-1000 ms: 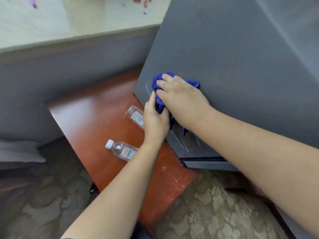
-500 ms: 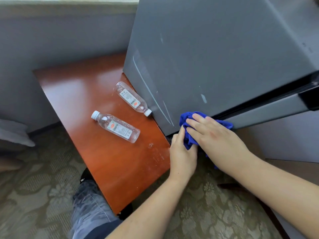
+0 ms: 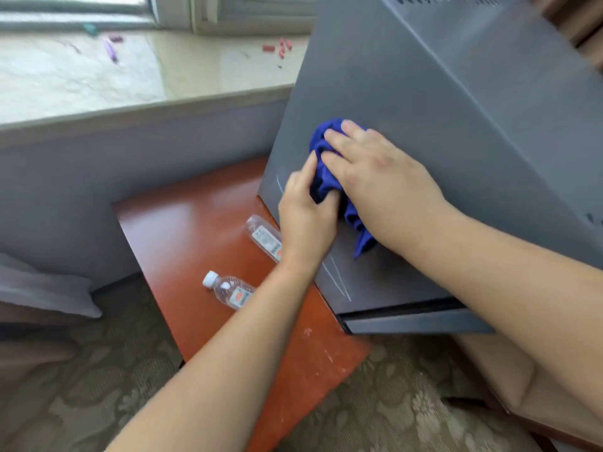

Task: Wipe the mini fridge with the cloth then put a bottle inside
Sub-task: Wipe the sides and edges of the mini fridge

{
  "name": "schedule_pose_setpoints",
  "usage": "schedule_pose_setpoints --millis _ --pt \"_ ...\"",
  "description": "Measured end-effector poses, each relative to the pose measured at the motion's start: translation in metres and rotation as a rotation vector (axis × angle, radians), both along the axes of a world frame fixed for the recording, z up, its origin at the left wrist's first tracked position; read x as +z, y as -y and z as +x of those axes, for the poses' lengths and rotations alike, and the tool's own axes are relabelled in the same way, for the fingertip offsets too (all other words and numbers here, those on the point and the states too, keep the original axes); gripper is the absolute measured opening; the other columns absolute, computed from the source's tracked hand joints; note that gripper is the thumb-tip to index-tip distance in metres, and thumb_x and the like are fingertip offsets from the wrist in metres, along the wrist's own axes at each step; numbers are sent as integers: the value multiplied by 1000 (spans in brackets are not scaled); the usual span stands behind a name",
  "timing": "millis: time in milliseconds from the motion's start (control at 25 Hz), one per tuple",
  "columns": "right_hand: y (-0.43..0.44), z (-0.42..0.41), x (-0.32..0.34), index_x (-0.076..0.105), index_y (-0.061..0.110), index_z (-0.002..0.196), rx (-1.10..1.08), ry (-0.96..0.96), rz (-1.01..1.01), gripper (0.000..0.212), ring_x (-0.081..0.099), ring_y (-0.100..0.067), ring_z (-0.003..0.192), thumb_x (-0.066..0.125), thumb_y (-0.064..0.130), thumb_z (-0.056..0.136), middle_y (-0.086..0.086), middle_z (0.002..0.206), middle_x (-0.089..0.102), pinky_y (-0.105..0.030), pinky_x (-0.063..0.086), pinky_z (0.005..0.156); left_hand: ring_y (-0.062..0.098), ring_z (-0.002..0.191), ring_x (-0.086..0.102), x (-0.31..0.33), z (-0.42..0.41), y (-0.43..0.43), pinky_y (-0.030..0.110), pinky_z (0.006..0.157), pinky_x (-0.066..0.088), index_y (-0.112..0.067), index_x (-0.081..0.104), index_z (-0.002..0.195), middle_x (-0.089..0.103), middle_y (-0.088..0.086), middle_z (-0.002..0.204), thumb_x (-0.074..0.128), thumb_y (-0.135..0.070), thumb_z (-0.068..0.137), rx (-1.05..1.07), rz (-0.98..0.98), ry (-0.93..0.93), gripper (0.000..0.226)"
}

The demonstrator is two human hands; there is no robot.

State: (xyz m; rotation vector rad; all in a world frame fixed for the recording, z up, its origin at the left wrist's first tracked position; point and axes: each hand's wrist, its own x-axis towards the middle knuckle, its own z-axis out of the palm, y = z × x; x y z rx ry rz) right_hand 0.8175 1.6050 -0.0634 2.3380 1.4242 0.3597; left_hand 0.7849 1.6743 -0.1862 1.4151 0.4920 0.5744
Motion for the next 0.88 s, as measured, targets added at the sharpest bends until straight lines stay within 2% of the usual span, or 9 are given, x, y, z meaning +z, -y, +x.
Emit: schedule_pose_setpoints --millis 120,280,400,520,560,640,680,800,880 --pt "-70 35 15 59 1 134 18 12 -5 66 38 -34 145 13 12 87 -17 149 50 -39 28 119 11 104 69 4 44 -71 37 95 55 -35 55 141 72 -3 112 64 -22 82 40 50 -24 61" --pt "-128 67 9 60 5 130 -29 -34 -39 38 35 -33 144 37 6 99 -13 147 48 -40 31 117 18 95 70 -3 74 -121 36 87 56 -33 57 136 72 2 103 62 -26 82 52 42 -57 54" --pt "-137 69 -2 62 5 125 -73 -72 -88 33 37 -32 141 42 5 99 -13 143 51 -39 34 114 11 91 68 -12 75 -124 36 88 56 -32 57 133 72 0 103 60 -25 83 51 30 -92 51" --pt "-115 60 -6 59 5 130 -65 -97 -88 36 34 -31 145 41 3 99 -12 147 49 -38 30 118 15 97 70 -18 61 -103 43 89 58 -37 55 136 71 -2 108 60 -23 83 34 -7 -91 55" --pt "-102 54 -7 57 5 134 -60 -111 -86 39 31 -31 148 40 4 99 -12 150 47 -37 27 120 12 98 69 -19 53 -91 41 90 58 -37 54 137 70 -4 109 60 -23 83 26 -4 -92 56" --pt "-71 37 -9 55 5 138 -65 -134 -99 41 27 -30 151 41 4 99 -12 154 45 -35 22 122 -1 97 63 -19 31 -60 24 93 53 -34 53 141 64 -11 112 61 -19 85 22 9 -104 60" --pt "-55 27 -11 56 5 137 -60 -141 -105 42 27 -30 152 42 4 98 -12 154 45 -35 21 122 -3 97 61 -19 19 -44 18 92 50 -33 53 142 62 -10 112 61 -16 86 15 10 -106 59" --pt "3 -7 -11 59 5 132 -59 -200 -136 51 33 -31 148 32 5 89 -12 150 49 -36 25 121 4 93 60 -19 -22 15 22 84 49 -29 59 131 64 0 103 62 -13 87 -71 41 -76 47" --pt "53 -39 -10 63 4 127 -64 -194 -177 56 43 -34 142 28 7 83 -14 143 55 -37 29 116 5 85 58 -18 -53 61 18 77 45 -28 61 125 60 1 94 63 -12 86 -120 28 -82 43"
